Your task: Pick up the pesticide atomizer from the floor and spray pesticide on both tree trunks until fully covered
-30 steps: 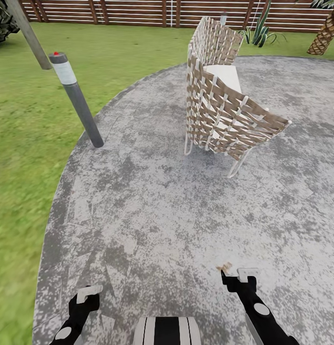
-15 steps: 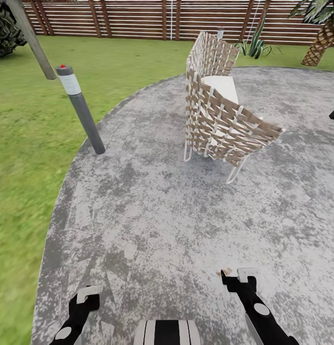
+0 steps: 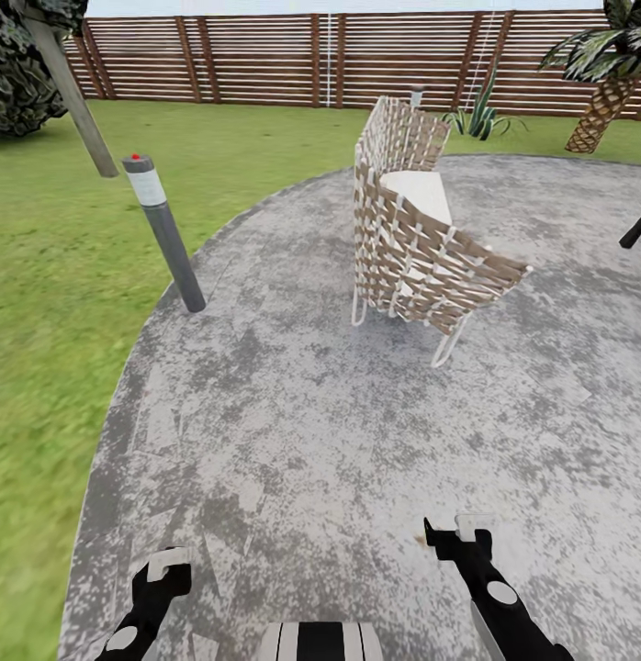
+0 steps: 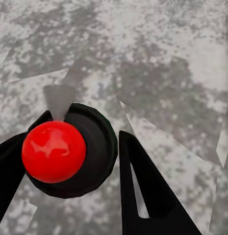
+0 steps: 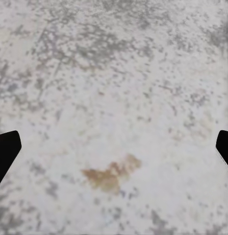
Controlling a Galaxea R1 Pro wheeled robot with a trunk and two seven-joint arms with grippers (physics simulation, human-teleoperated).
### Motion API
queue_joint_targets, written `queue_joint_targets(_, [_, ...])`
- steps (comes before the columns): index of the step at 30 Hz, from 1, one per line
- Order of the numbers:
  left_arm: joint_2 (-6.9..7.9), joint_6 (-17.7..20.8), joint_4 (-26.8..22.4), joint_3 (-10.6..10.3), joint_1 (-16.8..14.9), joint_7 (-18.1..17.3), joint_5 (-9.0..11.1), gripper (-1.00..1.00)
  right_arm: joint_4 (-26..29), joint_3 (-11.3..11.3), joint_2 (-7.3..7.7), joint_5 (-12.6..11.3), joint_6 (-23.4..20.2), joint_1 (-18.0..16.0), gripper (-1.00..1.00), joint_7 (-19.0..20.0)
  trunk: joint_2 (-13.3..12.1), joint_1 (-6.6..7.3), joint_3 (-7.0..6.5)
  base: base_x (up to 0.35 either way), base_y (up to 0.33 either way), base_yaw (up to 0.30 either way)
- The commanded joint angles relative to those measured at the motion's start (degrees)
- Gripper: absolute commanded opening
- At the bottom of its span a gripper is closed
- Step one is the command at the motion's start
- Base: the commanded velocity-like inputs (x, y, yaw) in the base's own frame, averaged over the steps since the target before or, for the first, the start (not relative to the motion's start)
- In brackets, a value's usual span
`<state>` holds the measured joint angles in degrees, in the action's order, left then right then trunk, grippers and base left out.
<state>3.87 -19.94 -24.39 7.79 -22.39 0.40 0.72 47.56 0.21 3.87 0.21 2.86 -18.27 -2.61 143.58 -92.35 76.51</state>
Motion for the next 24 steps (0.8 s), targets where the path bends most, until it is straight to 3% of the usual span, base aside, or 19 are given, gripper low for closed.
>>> queue_joint_targets(1, [0.00,-0.19,0.05,0.03,-0.02,0.04,0.07,-1.00,-0.09,0.05,0.04,0.10,0.21,-0.01,1.00,-0.14,0.00,0.03,-0.19,0.000,0.000,0.000])
queue_joint_targets(14, [0.04,-0.13,0.13,0.07,0.03,0.04,0.01,-1.00,-0.49,-0.13,0.13,1.93,0.45,-0.01,1.00,-0.26,-0.18,0.37,-3.23,0.000,0.000,-0.019])
queue_joint_targets(19, [0.19,-0.14,0.07,0.14,1.79,0.04,-0.11,-1.00,-4.63,-0.46,0.94,1.83,1.24,-0.01,1.00,-0.40,-0.24,0.50,-4.69,0.000,0.000,-0.176])
queue_joint_targets(22, [0.29,-0.17,-0.22,0.19,3.93,0.04,-0.04,-1.00,-7.96,-1.45,1.77,1.82,5.42,0.09,1.00,-0.45,-0.29,0.57,-5.58,0.000,0.000,-0.201])
queue_joint_targets(24, [0.33,-0.18,-0.45,0.20,5.44,0.04,-0.02,-1.00,-11.23,-2.46,1.99,1.82,11.67,1.10,1.00,-0.46,-0.31,0.63,-6.17,0.000,0.000,-0.205])
